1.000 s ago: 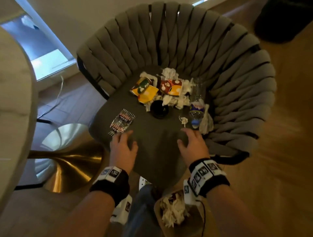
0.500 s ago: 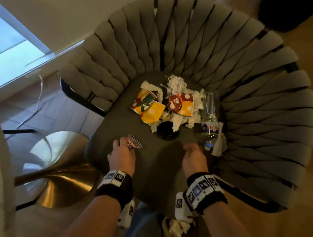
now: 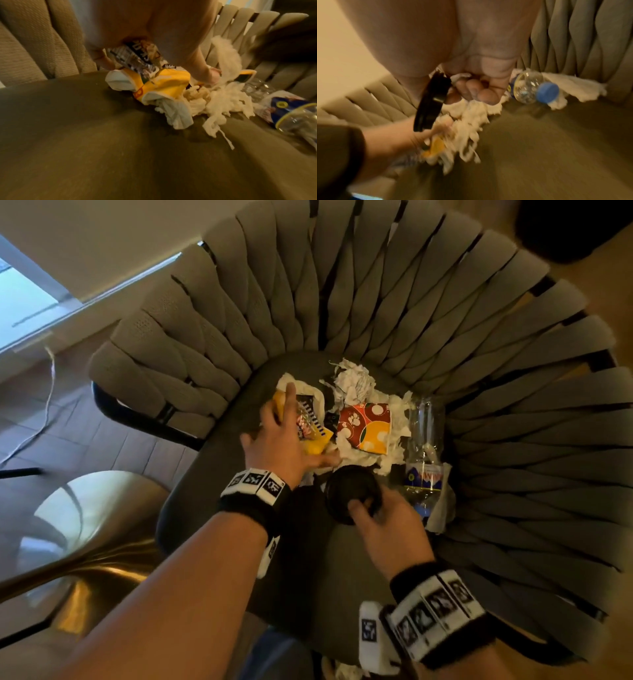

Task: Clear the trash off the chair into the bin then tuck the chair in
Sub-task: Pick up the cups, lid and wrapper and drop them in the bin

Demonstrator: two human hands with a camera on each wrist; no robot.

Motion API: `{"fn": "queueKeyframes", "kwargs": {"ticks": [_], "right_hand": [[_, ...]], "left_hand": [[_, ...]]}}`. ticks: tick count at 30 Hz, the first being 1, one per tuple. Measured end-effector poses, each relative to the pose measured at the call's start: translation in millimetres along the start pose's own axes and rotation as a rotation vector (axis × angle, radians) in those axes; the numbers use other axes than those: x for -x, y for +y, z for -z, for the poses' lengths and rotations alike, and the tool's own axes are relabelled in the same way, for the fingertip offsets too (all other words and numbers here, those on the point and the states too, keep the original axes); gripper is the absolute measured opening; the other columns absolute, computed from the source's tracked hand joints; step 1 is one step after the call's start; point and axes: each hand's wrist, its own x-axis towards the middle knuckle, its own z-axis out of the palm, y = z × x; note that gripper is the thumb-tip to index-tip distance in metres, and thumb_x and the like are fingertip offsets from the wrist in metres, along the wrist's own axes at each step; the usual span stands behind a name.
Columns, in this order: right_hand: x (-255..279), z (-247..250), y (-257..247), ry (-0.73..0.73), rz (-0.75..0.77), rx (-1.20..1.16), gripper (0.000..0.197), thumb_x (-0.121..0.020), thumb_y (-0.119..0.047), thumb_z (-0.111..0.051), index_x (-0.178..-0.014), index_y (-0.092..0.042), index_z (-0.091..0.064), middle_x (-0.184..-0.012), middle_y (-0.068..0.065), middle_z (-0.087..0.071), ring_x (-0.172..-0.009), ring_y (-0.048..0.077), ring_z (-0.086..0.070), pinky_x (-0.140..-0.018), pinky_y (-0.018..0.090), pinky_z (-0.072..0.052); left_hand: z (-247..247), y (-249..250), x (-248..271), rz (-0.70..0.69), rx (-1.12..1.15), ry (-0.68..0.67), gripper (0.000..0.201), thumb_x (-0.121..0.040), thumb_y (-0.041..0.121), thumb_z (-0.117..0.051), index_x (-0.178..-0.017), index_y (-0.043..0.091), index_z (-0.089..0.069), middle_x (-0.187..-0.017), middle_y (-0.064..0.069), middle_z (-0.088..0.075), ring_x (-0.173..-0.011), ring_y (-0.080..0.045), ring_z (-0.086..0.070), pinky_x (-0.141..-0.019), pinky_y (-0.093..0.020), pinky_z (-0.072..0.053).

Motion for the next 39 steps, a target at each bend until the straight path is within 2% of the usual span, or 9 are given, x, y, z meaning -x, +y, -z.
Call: {"fn": "queueKeyframes", "kwargs": {"ticks": [3, 7, 10, 14, 18, 24, 31, 35, 39], "right_hand": [[-20.6, 28.3, -23.9, 0.134, 0.017, -0.241, 0.018, -0.090, -0.035, -0.057, -0.105, -0.027, -0.059, -0.103, -0.001, -0.065, -0.089, 0.006, -0.058, -0.071, 0.026, -0.042], [-90.7, 33.5, -50.8, 0.166, -0.110, 0.035, 0.043, -0.091, -0.038, -0.050, -0.126, -0.012, -0.050, -0.133, 0.015, -0.045, -0.115, 0.034, -0.052, -0.088, 0.035, -0.040], [-117.8, 20.2, -54.3, 0.103, -0.249, 0.104, 0.055, -0.091, -0.041, -0.050, -0.135, -0.009, -0.044, -0.144, 0.020, -0.031, -0.120, 0.040, -0.048, -0.095, 0.040, -0.041], [-115.1, 13.4, -47.5, 0.148, -0.145, 0.084, 0.045, -0.087, -0.038, -0.056, -0.119, -0.006, -0.054, -0.120, 0.019, -0.057, -0.107, 0.036, -0.056, -0.078, 0.034, -0.040], [-81.8, 20.0, -47.0, 0.279, 0.066, 0.002, 0.030, -0.087, -0.030, -0.060, -0.105, -0.007, -0.053, -0.093, 0.007, -0.057, -0.083, 0.023, -0.051, -0.070, 0.030, -0.036], [-23.7, 35.4, -35.4, 0.311, 0.192, -0.354, 0.020, -0.087, -0.022, -0.062, -0.105, -0.015, -0.056, -0.084, -0.007, -0.060, -0.080, 0.012, -0.059, -0.063, 0.019, -0.041], [77.6, 42.0, 29.1, 0.270, 0.283, -0.518, 0.017, -0.087, -0.016, -0.062, -0.104, -0.019, -0.058, -0.094, -0.005, -0.065, -0.081, -0.009, -0.058, -0.063, 0.004, -0.041], [149.7, 34.4, 93.1, 0.172, 0.242, -0.505, 0.012, -0.088, -0.021, -0.062, -0.099, -0.019, -0.058, -0.086, -0.009, -0.064, -0.072, -0.008, -0.058, -0.062, 0.016, -0.040], [215.4, 17.0, 166.8, 0.091, 0.175, -0.530, 0.015, -0.088, -0.021, -0.063, -0.103, -0.024, -0.060, -0.092, -0.009, -0.067, -0.082, -0.004, -0.062, -0.067, 0.018, -0.044]], "left_hand": [[-12.0, -1.8, 2.2, -0.013, -0.097, 0.001, 0.127, -0.066, 0.071, -0.072, -0.153, 0.039, 0.014, -0.163, -0.013, -0.006, -0.143, -0.039, -0.031, -0.110, -0.064, -0.025], [-12.4, -2.9, 8.4, -0.028, -0.113, 0.086, 0.093, -0.083, 0.055, -0.064, -0.153, 0.025, -0.010, -0.153, -0.014, -0.030, -0.128, -0.037, -0.050, -0.103, -0.055, -0.039], [-4.5, -8.5, 14.6, 0.013, -0.055, 0.136, 0.073, -0.091, 0.047, -0.059, -0.149, 0.018, -0.025, -0.140, -0.013, -0.046, -0.116, -0.034, -0.058, -0.091, -0.046, -0.048], [4.6, -24.7, 26.8, 0.111, 0.146, 0.219, 0.058, -0.096, 0.040, -0.056, -0.145, 0.016, -0.036, -0.126, -0.009, -0.060, -0.102, -0.024, -0.063, -0.078, -0.032, -0.047], [2.5, -41.9, 48.3, 0.181, 0.476, 0.314, 0.038, -0.097, 0.036, -0.056, -0.129, 0.017, -0.051, -0.102, -0.003, -0.068, -0.074, -0.010, -0.063, -0.064, -0.026, -0.051], [-14.8, -44.4, 107.0, 0.204, 0.750, 0.386, 0.030, -0.096, 0.037, -0.059, -0.118, 0.017, -0.059, -0.079, 0.003, -0.067, -0.058, -0.006, -0.062, -0.057, -0.025, -0.052], [-59.2, -26.3, 216.7, 0.183, 0.811, 0.362, 0.014, -0.096, 0.034, -0.060, -0.105, 0.024, -0.061, -0.084, 0.004, -0.068, -0.071, -0.001, -0.065, -0.066, -0.022, -0.049], [-100.6, -14.9, 298.2, 0.146, 0.857, 0.308, 0.004, -0.094, 0.035, -0.062, -0.097, 0.033, -0.062, -0.090, 0.005, -0.073, -0.081, -0.007, -0.070, -0.075, -0.030, -0.057], [-151.3, -7.5, 374.5, 0.114, 0.849, 0.194, 0.007, -0.094, 0.033, -0.064, -0.101, 0.031, -0.063, -0.092, 0.007, -0.074, -0.083, -0.004, -0.071, -0.077, -0.029, -0.056]]}}
